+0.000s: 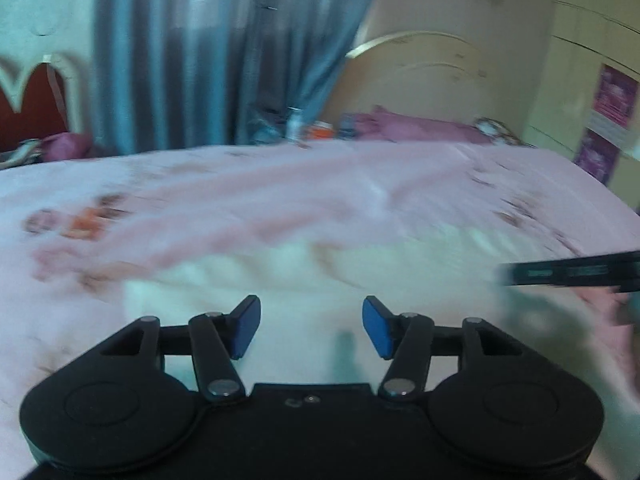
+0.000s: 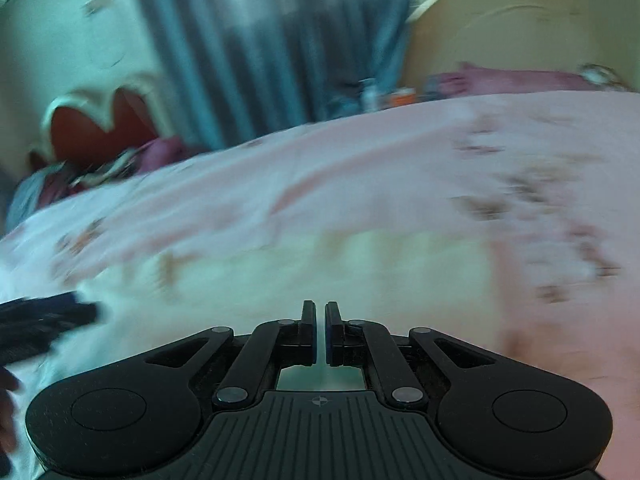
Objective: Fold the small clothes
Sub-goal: 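Fold the hem toward the collar with the right gripper and release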
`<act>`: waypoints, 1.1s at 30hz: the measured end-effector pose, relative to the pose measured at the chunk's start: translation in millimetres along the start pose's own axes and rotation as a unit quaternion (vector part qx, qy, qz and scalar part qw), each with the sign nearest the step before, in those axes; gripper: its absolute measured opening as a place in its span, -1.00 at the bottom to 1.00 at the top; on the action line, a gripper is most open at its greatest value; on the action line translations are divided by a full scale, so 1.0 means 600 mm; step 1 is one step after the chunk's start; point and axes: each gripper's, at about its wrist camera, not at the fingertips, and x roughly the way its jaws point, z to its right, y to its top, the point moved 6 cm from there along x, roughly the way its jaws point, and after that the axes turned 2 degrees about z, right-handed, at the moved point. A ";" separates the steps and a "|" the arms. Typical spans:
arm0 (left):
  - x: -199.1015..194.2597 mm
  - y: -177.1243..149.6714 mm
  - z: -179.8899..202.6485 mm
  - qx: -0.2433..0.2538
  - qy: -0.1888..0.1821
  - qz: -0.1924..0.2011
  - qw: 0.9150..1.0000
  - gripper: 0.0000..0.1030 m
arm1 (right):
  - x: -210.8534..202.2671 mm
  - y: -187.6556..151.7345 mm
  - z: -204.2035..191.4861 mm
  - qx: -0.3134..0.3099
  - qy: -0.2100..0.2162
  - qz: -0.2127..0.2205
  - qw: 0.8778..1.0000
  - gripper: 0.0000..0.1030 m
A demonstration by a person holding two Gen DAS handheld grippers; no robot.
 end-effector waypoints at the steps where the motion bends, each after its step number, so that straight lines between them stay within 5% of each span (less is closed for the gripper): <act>1: 0.003 -0.008 0.015 0.009 0.001 -0.004 1.000 0.07 | 0.008 -0.006 -0.017 -0.009 0.000 -0.006 1.000 -0.95; 5: 0.002 -0.047 0.032 0.043 0.022 -0.026 0.999 0.09 | 0.015 -0.030 -0.032 -0.030 -0.009 -0.020 0.999 -0.95; 9: -0.033 -0.071 -0.031 0.008 0.033 -0.017 0.999 0.06 | -0.012 -0.035 0.021 0.004 -0.044 -0.013 0.999 -0.95; 14: -0.085 -0.059 -0.011 0.004 0.026 0.018 0.999 0.09 | -0.056 -0.040 -0.045 -0.005 0.045 -0.009 0.999 -0.95; 19: -0.070 -0.080 -0.011 -0.011 0.035 -0.013 0.999 0.06 | -0.030 -0.098 -0.114 -0.040 0.091 -0.058 0.993 -0.95; 23: -0.086 -0.100 -0.045 -0.020 0.044 -0.017 0.999 0.06 | -0.041 -0.117 -0.082 -0.051 0.067 -0.062 0.994 -0.95; 29: -0.102 -0.103 -0.060 -0.018 0.039 -0.013 0.999 0.06 | -0.102 -0.089 0.032 0.006 -0.021 0.001 1.000 -0.95; 31: -0.098 -0.105 -0.061 -0.019 0.041 -0.017 0.999 0.06 | -0.087 -0.087 0.074 0.022 -0.071 -0.023 0.997 -0.95; 33: -0.099 -0.105 -0.061 -0.018 0.043 -0.018 0.999 0.06 | -0.091 -0.086 0.103 0.062 -0.065 -0.025 0.996 -0.95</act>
